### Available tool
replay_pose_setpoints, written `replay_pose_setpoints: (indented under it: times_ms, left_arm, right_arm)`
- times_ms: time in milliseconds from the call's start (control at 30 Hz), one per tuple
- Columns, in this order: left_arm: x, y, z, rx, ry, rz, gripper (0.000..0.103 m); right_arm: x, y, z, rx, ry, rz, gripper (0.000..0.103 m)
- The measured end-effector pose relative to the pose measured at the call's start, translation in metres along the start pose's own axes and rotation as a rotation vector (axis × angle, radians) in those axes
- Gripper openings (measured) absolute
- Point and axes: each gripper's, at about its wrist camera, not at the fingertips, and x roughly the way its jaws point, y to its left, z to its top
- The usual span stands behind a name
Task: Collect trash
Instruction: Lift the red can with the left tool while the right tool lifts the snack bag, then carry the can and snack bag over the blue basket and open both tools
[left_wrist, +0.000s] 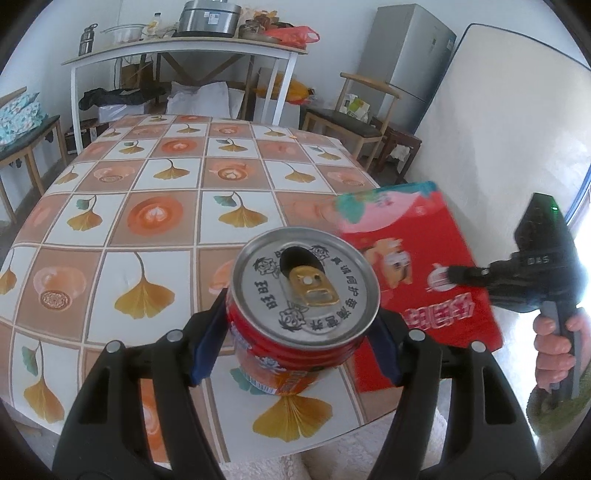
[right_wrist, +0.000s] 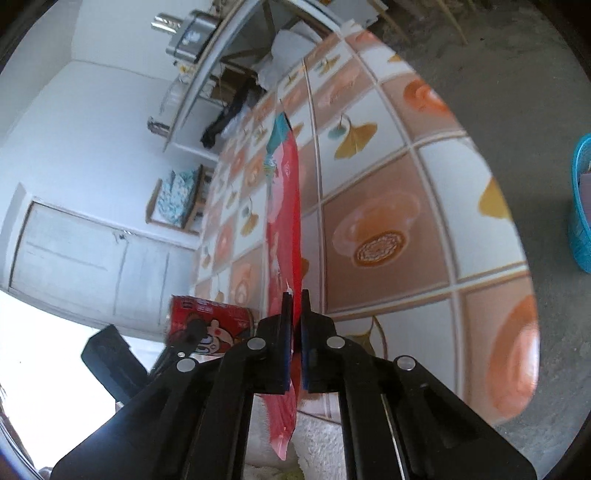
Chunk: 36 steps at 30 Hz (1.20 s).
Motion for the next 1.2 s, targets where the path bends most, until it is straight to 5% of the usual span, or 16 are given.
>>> replay_pose_setpoints:
  times_ms: [367, 667, 867, 1200]
  left_arm:
    - [-0.017, -0.029, 0.025, 0.038, -0.051, -0.032, 0.065]
    - [0.002, -0.121, 0.065, 0.172, -0.046, -0.195, 0.065]
    - [0.052, -0.206, 0.081, 0.265, 0.058, -0.327, 0.065]
    - [0.17, -0.345, 0.071, 0.384, 0.351, -0.451, 0.065]
  right_arm:
    - [-0.103, -0.007, 0.001, -0.023, -0.224, 0.012, 0.003]
    - [-0.239, -0.068, -0.028, 0.086, -0.542, -0.153, 0.003]
    - [-0.291, -0.135, -0.062, 0.23, -0.646, -0.336, 0.003]
    - [-0.296, -0.23, -0.096, 0.427, -0.658, -0.382, 0.003]
